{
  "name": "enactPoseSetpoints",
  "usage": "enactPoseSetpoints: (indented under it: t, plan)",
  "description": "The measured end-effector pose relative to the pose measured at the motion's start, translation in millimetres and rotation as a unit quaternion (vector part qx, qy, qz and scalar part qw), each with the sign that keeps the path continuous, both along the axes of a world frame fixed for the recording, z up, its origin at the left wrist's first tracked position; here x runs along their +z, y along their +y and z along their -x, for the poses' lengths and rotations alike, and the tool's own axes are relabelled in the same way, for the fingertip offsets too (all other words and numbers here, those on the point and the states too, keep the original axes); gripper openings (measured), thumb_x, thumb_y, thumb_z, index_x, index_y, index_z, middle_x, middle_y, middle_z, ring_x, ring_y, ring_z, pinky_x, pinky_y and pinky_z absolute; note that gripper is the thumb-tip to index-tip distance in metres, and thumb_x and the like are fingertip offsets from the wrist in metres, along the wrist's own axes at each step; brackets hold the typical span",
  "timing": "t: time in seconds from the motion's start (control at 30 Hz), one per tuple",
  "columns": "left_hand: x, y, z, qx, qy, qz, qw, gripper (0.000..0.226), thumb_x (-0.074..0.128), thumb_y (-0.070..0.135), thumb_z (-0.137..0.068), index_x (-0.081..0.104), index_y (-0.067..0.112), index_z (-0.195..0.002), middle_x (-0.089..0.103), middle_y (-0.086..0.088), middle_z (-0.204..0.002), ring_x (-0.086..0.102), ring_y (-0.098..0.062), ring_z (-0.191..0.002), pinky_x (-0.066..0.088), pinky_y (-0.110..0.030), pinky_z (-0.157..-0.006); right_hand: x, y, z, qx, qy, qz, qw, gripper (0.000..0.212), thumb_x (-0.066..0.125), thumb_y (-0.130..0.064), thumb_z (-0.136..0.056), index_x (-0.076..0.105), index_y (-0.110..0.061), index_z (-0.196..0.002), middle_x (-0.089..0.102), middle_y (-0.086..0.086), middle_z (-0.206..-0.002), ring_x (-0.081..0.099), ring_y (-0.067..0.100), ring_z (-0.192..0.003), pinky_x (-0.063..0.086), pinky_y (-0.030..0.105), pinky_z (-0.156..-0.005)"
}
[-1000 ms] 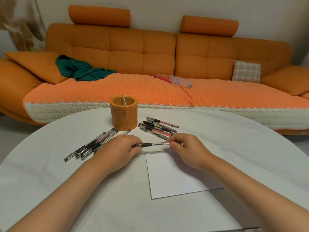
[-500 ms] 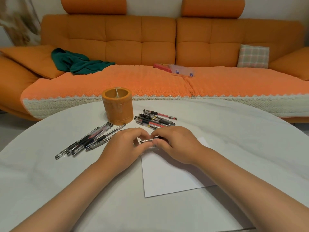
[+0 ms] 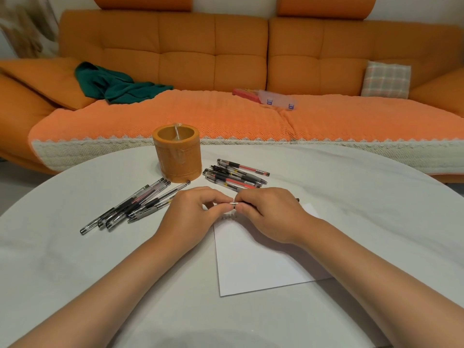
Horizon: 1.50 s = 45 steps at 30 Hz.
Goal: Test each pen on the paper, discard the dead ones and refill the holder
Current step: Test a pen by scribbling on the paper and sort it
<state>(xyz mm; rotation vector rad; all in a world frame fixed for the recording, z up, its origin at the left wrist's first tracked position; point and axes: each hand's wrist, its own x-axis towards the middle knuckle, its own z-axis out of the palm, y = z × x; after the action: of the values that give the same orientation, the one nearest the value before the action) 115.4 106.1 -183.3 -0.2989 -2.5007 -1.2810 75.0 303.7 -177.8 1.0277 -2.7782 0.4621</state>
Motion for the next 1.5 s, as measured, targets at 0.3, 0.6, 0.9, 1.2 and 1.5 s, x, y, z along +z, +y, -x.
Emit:
enactPoseSetpoints:
  t: [0.3,0.6,0.9,1.2,1.5]
  plan:
    - [0,-5,4,0.003,-0.049,0.015,0.999,0.008,0.075,0.025,-0.086,0.075,0.033,-0.087,0.068,0.023,-0.079,0.059,-0.001,-0.069,0.042,-0.012,-0.062,5,-1,-1,-0.031,-0.041,-0.007,0.999,0.032,0.039,-0.054,-0.101,0.059,-0.040,-0.122,0.065,-0.015,-0.082,0.059,0.013,-0.085,0.041,0.032,-0.066]
    - [-4,-24,13,0.024,-0.074,0.182,0.980,0.006,0.068,0.031,-0.087,0.064,0.036,-0.085,0.062,0.018,-0.081,0.053,0.002,-0.083,0.044,-0.026,-0.067,12,4,5,-0.024,-0.209,0.227,0.951,0.030,0.036,0.001,-0.099,0.048,-0.025,-0.106,0.057,-0.003,-0.082,0.051,0.013,-0.064,0.045,0.036,-0.065]
    - [-6,-25,18,0.013,-0.048,0.242,0.969,0.008,0.060,0.032,-0.090,0.060,0.035,-0.097,0.057,0.016,-0.093,0.048,-0.009,-0.100,0.047,-0.033,-0.082,4,3,10,-0.031,-0.423,0.439,0.792,0.034,0.050,0.010,-0.096,0.061,-0.007,-0.123,0.055,0.007,-0.082,0.062,0.022,-0.075,0.056,0.039,-0.070]
    - [-14,-15,15,-0.041,-0.061,0.266,0.961,0.053,0.065,0.071,-0.074,0.056,0.045,-0.119,0.047,0.021,-0.112,0.036,-0.006,-0.115,0.035,-0.033,-0.099,-6,-5,6,-0.062,-0.415,0.468,0.777,0.022,0.038,-0.006,-0.102,0.060,-0.004,-0.101,0.055,0.017,-0.068,0.057,0.029,-0.054,0.033,0.030,-0.044]
    - [-18,-21,20,-0.081,-0.045,0.234,0.968,0.044,0.068,0.066,-0.074,0.062,0.045,-0.112,0.048,0.022,-0.103,0.038,-0.004,-0.107,0.040,-0.033,-0.098,-6,-4,3,-0.080,-0.306,0.333,0.888,0.013,0.067,-0.004,-0.083,0.061,-0.006,-0.071,0.067,0.018,-0.062,0.057,0.024,-0.047,0.046,0.028,-0.052]
